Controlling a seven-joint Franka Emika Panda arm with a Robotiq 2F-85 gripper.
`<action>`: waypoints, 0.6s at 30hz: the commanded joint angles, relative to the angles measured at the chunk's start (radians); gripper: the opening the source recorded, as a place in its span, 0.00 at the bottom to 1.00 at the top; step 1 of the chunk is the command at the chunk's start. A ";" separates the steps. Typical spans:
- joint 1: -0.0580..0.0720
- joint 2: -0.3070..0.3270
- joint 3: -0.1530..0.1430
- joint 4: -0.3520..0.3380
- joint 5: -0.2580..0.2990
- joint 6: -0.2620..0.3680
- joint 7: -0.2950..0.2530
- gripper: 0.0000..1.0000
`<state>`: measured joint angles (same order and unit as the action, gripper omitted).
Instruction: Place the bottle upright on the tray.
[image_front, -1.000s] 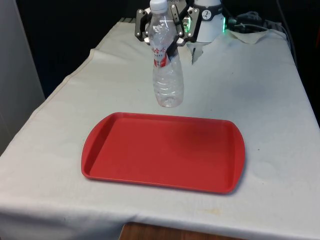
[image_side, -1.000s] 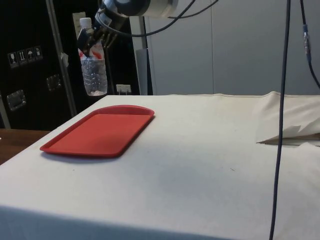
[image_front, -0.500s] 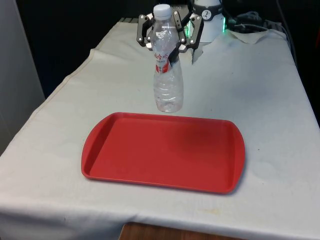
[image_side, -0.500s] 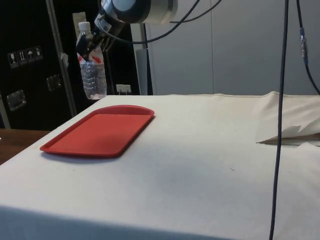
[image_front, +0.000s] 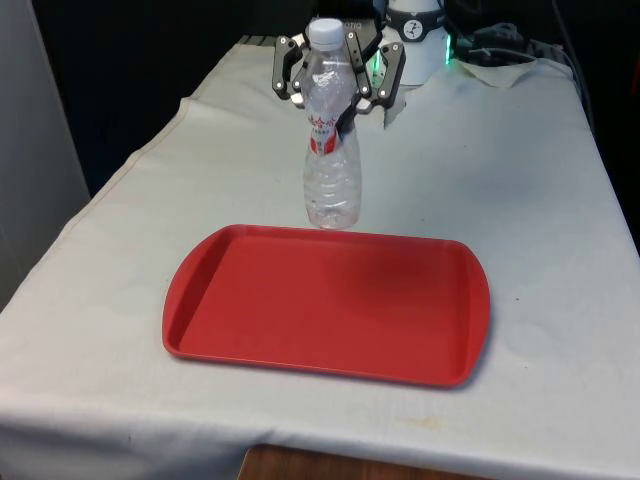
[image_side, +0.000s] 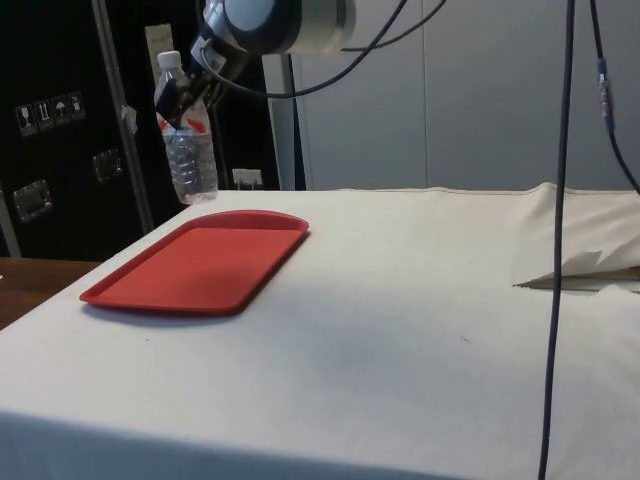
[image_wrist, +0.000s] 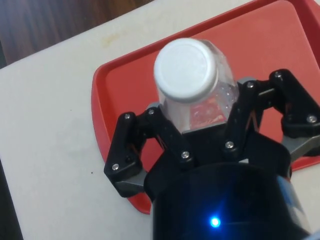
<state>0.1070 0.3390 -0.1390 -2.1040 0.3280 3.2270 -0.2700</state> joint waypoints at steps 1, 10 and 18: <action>-0.028 -0.005 0.055 0.007 0.006 0.010 -0.012 0.00; -0.028 0.011 0.058 0.007 0.004 0.034 -0.025 0.00; -0.030 0.035 0.065 0.007 -0.003 0.072 -0.028 0.00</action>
<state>0.1070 0.3790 -0.1300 -2.1040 0.3270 3.2860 -0.2970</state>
